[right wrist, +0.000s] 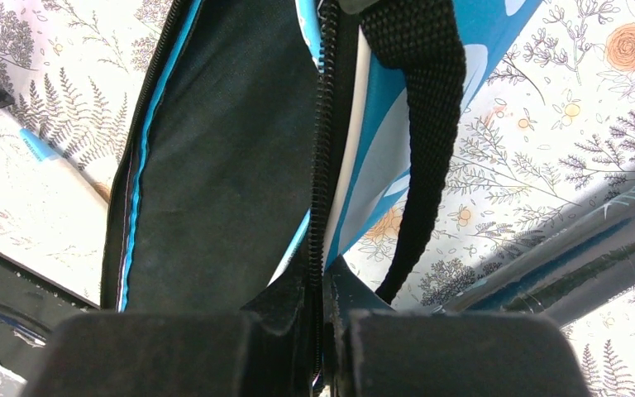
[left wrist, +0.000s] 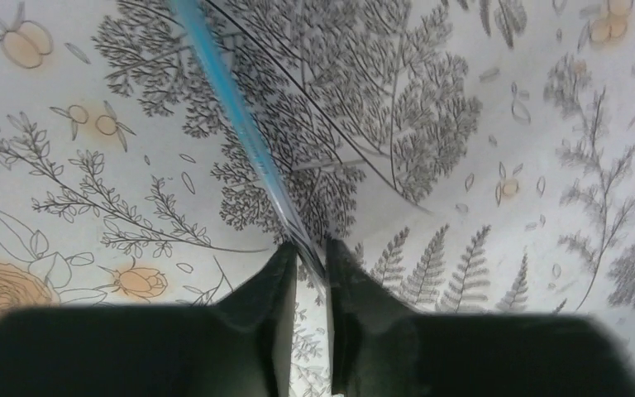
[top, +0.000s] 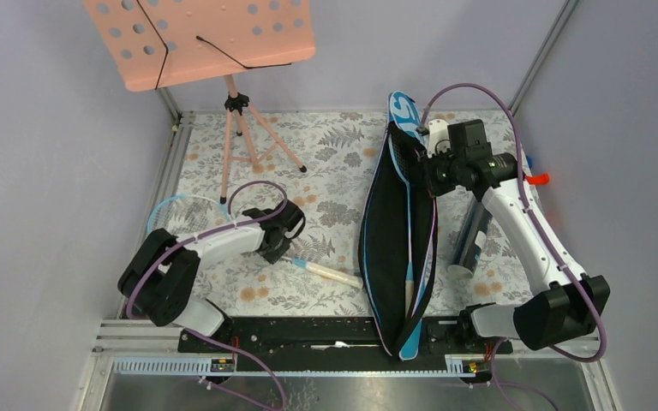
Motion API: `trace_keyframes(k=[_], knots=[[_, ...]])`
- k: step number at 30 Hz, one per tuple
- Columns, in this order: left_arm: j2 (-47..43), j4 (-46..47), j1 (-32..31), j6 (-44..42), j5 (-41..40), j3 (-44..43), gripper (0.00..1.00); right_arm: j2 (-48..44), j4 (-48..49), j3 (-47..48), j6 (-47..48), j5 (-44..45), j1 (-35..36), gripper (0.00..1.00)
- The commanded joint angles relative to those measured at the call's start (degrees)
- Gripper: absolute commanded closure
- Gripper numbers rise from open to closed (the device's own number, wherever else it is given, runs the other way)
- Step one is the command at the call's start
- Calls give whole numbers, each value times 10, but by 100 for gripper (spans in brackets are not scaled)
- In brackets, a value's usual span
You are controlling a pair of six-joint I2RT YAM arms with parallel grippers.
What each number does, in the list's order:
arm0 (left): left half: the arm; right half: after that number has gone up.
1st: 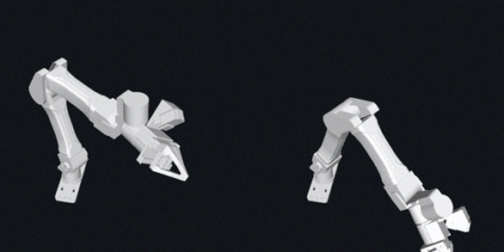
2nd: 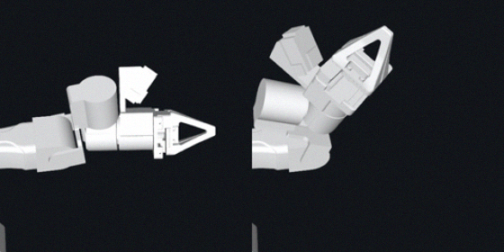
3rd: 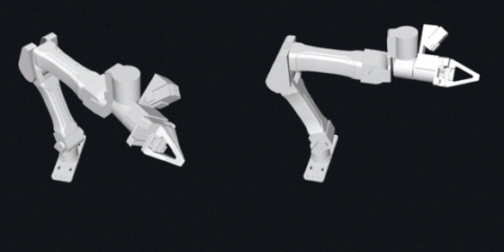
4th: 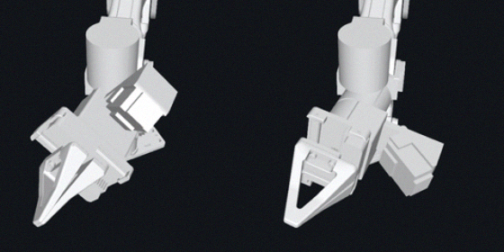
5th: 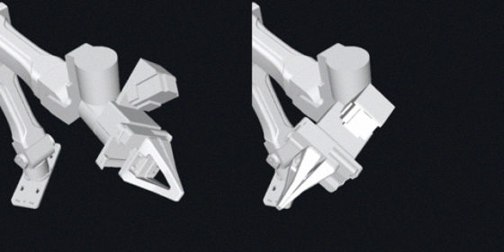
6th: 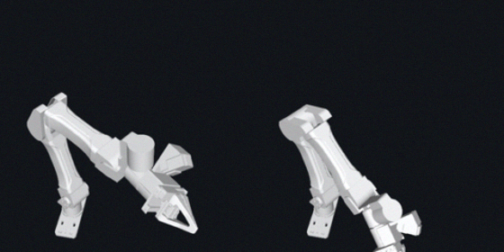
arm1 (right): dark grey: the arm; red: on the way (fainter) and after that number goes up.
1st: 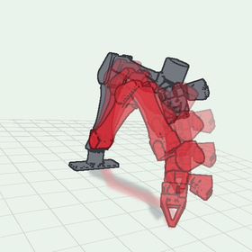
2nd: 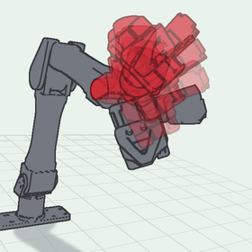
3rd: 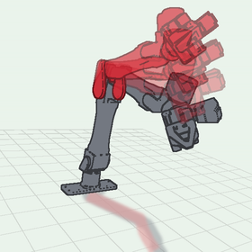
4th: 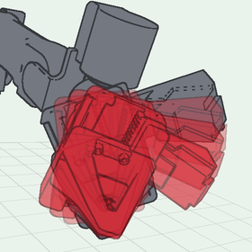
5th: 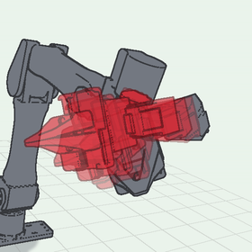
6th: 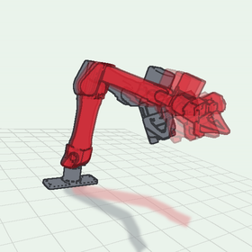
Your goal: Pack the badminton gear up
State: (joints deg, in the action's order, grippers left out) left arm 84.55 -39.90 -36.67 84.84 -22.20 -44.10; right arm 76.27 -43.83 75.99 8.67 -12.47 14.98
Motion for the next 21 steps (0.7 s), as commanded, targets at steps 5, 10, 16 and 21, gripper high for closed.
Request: trace_keyframes(k=[5, 10, 16, 21], knots=[[-29, -130, 4, 53, -95, 19, 100, -42, 51, -3, -4, 19, -1, 100], [-135, -275, -7, 145, -185, 18, 100, -55, 66, -15, -3, 14, -1, 100], [-217, -356, -21, 216, -227, 28, 100, -50, 71, -15, -9, 5, -1, 100], [-235, -375, -78, 185, -306, -6, 100, -28, 79, -9, -13, -24, -1, 100]])
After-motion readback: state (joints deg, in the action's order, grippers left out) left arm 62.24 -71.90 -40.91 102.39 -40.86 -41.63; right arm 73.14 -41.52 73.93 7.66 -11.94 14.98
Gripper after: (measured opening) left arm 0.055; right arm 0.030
